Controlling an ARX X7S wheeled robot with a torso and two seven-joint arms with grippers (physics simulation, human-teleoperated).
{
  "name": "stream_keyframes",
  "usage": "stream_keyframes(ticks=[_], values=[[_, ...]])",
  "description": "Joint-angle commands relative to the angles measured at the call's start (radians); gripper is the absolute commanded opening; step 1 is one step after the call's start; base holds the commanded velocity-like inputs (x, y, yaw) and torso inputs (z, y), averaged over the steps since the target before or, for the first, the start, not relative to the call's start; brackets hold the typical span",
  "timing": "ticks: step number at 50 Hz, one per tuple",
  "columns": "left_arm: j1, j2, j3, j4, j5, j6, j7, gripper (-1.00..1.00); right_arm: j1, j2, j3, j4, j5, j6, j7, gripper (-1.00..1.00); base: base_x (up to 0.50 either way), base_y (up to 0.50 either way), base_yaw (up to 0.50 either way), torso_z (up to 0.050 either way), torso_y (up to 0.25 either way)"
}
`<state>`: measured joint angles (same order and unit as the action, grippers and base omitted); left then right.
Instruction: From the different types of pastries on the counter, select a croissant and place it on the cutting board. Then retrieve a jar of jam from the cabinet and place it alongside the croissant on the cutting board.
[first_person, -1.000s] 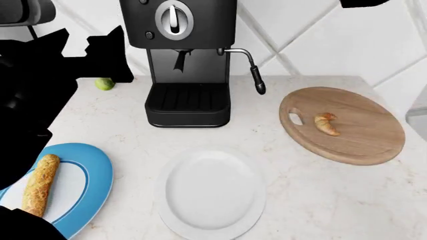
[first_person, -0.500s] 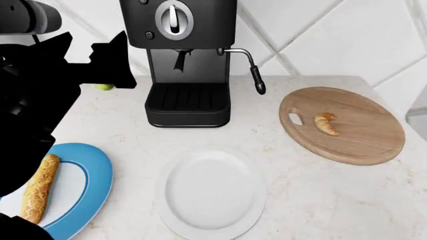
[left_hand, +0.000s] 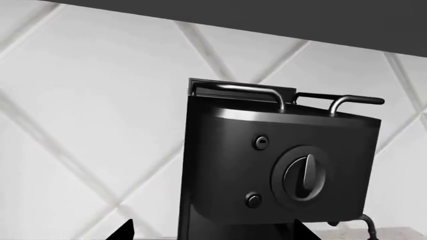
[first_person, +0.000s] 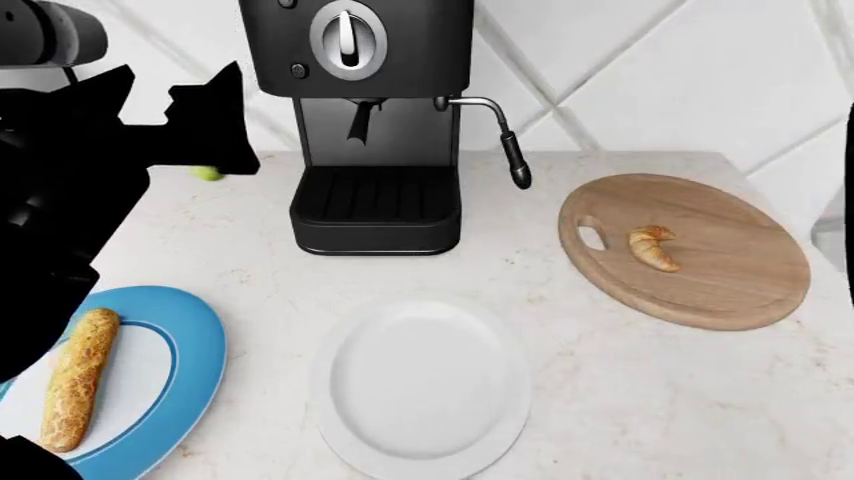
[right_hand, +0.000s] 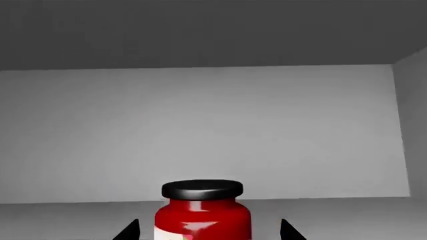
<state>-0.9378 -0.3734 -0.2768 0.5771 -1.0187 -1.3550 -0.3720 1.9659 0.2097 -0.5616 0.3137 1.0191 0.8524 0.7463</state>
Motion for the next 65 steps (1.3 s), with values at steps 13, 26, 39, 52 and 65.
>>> stream_keyframes(ticks=[13,26,39,52,65], values=[[-0.022,-0.016,-0.04,0.007,-0.081,-0.044,-0.051,1.0,0.238,-0.144,-0.122,0.419,-0.111,0.051,-0.086,1.0,0.0,0.0,0.0,0.0,0.0],[0.016,-0.032,0.023,-0.016,-0.019,0.037,-0.004,1.0,0.287,-0.209,-0.265,0.712,-0.032,-0.082,-0.234,1.0,0.0,0.0,0.0,0.0,0.0],[-0.002,-0.037,-0.005,-0.008,-0.072,0.0,-0.044,1.0,0.344,-0.209,-0.511,0.888,0.272,-0.198,-0.325,1.0,0.0,0.0,0.0,0.0,0.0],[0.002,-0.045,0.015,-0.018,-0.064,0.022,-0.039,1.0,0.34,-0.209,-0.656,0.951,0.416,-0.223,-0.378,-1.0,0.0,0.0,0.0,0.0,0.0],[-0.011,-0.051,-0.002,-0.016,-0.104,0.004,-0.066,1.0,0.388,-0.206,-0.747,0.962,0.467,-0.229,-0.362,-1.0,0.0,0.0,0.0,0.0,0.0]])
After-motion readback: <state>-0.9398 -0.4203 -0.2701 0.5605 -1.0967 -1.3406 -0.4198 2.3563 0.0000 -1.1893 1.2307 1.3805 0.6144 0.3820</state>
